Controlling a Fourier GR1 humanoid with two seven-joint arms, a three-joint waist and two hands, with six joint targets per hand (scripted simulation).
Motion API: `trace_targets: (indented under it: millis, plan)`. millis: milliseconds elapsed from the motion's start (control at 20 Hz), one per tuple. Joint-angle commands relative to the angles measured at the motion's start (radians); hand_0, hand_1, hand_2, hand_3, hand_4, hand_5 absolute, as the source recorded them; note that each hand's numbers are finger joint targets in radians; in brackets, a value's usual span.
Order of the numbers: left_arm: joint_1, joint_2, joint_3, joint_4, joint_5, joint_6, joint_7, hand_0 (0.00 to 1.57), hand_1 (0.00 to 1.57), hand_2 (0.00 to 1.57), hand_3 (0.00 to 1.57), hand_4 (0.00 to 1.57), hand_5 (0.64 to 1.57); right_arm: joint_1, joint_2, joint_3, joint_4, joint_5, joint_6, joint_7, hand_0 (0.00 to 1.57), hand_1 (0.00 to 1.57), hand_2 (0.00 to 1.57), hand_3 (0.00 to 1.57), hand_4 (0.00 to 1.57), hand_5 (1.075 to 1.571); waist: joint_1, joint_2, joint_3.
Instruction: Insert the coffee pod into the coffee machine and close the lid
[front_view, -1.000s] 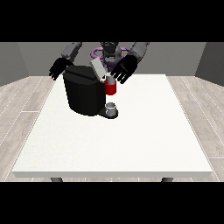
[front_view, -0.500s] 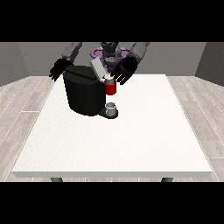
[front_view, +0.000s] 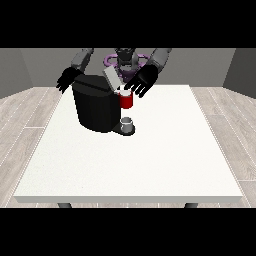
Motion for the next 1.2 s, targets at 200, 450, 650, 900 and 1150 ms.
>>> trace_targets:
  millis: [200, 450, 650, 900, 1150]
  plan:
    - [-0.013, 0.0, 0.001, 0.0, -0.003, -0.027, -0.007, 1.06, 1.06, 1.12, 0.95, 0.36, 1.571, 0.024, 0.023, 0.008, 0.034, 0.021, -0.026, -0.045, 0.0, 0.0, 0.0, 0.0, 0.45, 1.571, 0.017, 0.0, -0.0013]
    - [0.02, 0.041, -0.05, 0.014, -0.058, -0.049, -0.082, 0.0, 0.0, 0.38, 0.11, 0.0, 1.571, 0.002, 0.014, 0.0, 0.004, 0.009, -0.029, -0.003, 0.0, 0.0, 0.0, 0.0, 0.37, 1.571, 0.006, 0.016, -0.0015]
    - [0.029, 0.042, -0.04, 0.042, -0.074, -0.023, -0.044, 0.0, 0.0, 0.0, 0.0, 0.0, 1.571, 0.029, -0.012, 0.032, -0.04, 0.013, 0.015, 0.05, 0.0, 0.0, 0.0, 0.0, 0.34, 1.571, -0.039, -0.006, -0.0016]
    - [0.006, 0.032, -0.053, 0.003, -0.073, -0.073, -0.065, 0.0, 0.0, 0.0, 0.0, 0.0, 1.571, 0.001, 0.004, -0.013, 0.022, 0.009, -0.025, -0.024, 0.0, 0.0, 0.0, 0.0, 0.42, 1.571, 0.032, -0.018, -0.0011]
    - [0.031, -0.023, -0.05, -0.005, -0.073, -0.053, -0.029, 0.0, 0.0, 0.0, 0.0, 0.0, 1.571, 0.041, 0.005, -0.004, 0.032, -0.011, 0.011, -0.02, 0.0, 0.0, 0.0, 0.0, 0.38, 1.571, 0.037, -0.059, -0.0011]
